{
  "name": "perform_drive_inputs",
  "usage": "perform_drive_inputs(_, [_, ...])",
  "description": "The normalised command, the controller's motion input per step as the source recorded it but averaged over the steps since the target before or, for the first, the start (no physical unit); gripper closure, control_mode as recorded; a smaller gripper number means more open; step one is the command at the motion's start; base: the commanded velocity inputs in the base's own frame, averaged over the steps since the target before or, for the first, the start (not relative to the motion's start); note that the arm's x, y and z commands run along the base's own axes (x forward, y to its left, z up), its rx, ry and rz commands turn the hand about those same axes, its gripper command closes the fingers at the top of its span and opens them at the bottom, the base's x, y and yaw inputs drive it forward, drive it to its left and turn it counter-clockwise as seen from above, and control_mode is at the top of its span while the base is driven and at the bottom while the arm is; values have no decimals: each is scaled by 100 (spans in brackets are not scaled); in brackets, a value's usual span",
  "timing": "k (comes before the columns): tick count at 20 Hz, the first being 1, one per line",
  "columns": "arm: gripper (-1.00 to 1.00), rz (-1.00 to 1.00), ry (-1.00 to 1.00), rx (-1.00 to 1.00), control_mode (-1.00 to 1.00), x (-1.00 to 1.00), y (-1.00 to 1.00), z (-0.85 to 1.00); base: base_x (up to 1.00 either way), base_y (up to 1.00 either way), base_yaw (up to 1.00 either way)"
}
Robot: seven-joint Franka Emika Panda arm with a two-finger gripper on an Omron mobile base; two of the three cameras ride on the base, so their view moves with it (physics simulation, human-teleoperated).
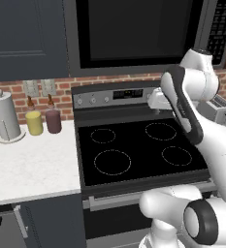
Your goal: Open the microwave, place the bowl with waffle inside the microwave, then close the microwave door and turn it on.
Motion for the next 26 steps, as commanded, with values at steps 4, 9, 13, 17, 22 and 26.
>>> perform_drive_inputs(4, [-100,-20,-5,55,-100,-43,-88,90,0,0,0])
perform_drive_inputs(9, [-100,-41,-8,67,-100,-11,-42,53,0,0,0])
perform_drive_inputs(13, [-100,-57,-5,67,-100,-7,0,18,0,0,0])
perform_drive_inputs(17, [-100,-52,0,68,-100,-3,0,20,0,0,0])
perform_drive_inputs(22, [-100,-40,0,68,-100,-7,-4,48,0,0,0])
perform_drive_inputs(26, [-100,-28,0,70,-100,-22,-52,37,0,0,0])
